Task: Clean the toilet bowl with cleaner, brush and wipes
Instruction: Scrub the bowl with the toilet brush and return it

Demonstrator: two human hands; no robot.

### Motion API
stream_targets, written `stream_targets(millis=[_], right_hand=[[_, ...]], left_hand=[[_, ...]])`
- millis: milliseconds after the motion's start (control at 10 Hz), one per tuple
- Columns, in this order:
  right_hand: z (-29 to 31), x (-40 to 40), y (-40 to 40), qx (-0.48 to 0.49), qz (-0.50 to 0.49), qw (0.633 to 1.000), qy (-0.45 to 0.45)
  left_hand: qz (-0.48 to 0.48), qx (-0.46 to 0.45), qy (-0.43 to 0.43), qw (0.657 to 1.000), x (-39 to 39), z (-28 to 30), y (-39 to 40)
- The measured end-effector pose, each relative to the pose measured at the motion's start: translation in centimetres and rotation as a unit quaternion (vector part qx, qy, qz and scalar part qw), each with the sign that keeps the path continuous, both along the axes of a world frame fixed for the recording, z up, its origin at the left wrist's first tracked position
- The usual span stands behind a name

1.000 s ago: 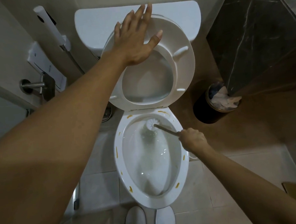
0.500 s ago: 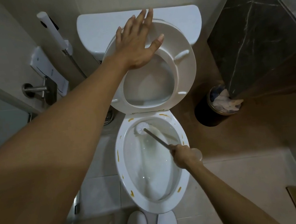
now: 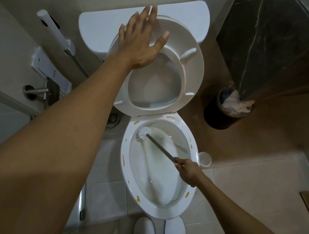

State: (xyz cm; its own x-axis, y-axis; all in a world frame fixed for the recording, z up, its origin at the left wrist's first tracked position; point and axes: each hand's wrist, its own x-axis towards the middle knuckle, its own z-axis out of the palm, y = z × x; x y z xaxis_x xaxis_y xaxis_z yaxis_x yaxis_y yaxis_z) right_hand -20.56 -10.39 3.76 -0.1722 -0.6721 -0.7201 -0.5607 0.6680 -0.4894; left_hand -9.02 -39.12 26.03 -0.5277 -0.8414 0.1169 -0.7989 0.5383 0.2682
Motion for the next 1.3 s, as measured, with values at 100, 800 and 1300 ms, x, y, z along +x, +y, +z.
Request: stream_targets(millis=[100,800,1300], right_hand=[[-0.1,-1.5,1.0,0.003,-0.097,0.995,0.001],[-1.0,2.0,0.6,0.007,-0.091,0.995,-0.038],[-0.5,0.3,5.6,0.024,-0.132,0.991,0.029]], left_hand=[[-0.002,-0.002,0.001,1.0,0.0,0.0,0.1],[-0.003,-0.012,0.003,1.0,0.0,-0.3,-0.1],[-0.011,0.005,0.008,1.0,0.2,0.0,0.0]])
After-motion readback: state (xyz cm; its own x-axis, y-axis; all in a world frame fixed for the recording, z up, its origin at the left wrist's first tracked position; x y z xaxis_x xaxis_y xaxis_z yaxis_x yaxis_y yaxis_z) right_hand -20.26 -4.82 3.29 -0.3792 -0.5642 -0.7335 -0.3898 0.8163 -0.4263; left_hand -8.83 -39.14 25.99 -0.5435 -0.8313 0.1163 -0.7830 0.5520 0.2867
